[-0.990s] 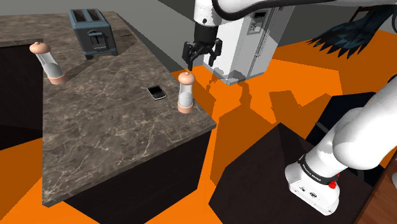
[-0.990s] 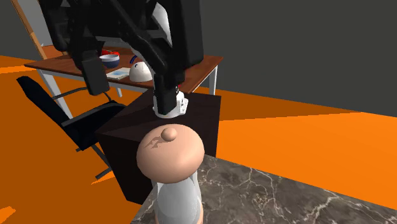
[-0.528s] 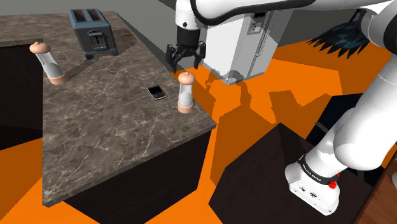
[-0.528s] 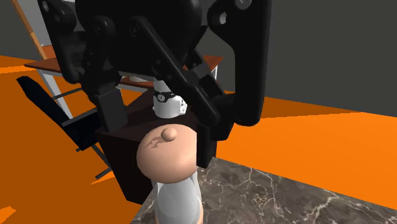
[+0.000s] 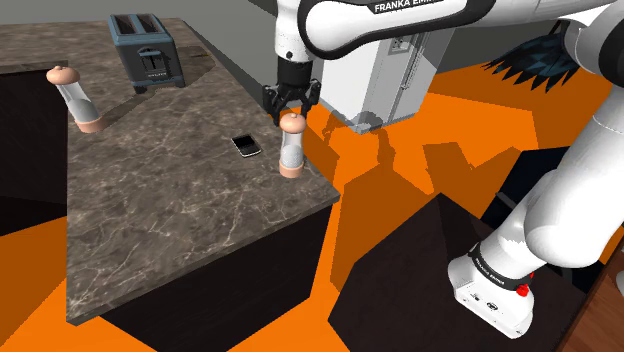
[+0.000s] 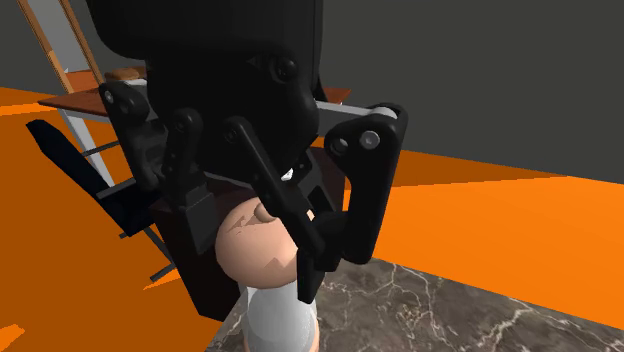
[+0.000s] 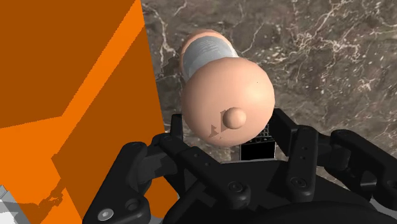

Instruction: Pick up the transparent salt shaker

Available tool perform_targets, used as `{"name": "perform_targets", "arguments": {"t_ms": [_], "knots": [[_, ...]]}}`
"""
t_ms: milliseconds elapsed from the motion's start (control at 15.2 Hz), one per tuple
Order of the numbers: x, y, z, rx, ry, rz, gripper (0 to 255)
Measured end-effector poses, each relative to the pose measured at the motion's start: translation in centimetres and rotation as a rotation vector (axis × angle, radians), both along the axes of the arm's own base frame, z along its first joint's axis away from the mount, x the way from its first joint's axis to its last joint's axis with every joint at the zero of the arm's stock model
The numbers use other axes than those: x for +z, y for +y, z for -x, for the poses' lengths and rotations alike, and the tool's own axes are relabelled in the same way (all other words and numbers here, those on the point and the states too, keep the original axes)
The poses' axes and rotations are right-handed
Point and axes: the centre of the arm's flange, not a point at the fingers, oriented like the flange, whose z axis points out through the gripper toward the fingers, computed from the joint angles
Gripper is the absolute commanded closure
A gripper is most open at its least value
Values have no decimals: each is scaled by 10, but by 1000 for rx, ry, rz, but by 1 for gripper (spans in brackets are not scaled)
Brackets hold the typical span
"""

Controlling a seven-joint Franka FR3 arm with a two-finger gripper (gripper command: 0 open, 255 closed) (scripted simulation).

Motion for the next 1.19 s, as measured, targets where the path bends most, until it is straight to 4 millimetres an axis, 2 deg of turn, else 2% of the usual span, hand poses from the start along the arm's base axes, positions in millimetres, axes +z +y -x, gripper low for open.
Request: {"name": "perform_targets", "arguments": {"t_ms": [594,1188], "knots": [[2,-1,0,0,0,0,255],[47,-1,1,0,1,0,255]]}}
